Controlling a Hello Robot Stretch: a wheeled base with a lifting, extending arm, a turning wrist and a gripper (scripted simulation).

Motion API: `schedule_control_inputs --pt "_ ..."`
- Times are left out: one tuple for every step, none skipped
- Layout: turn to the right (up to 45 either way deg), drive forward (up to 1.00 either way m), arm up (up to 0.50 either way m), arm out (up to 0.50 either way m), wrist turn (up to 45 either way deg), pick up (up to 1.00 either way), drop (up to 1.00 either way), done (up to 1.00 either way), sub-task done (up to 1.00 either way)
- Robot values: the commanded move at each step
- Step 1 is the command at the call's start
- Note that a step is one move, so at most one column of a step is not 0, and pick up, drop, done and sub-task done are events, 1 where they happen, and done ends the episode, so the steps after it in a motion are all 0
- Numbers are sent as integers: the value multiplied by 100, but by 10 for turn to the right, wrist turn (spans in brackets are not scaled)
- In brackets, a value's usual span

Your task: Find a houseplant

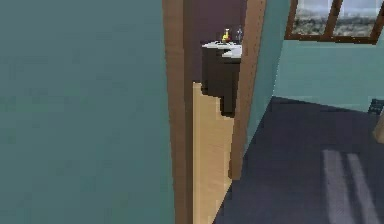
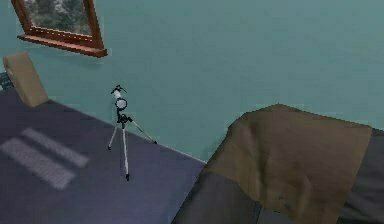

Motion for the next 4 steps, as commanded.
schedule_control_inputs --pt "240 0 0 0 0 0 0 0 0" --pt "30 0 0 0 0 0 0 0 0" --pt "0 45 0 0 0 0 0 0 0" --pt "-450 0 0 0 0 0 0 0 0"
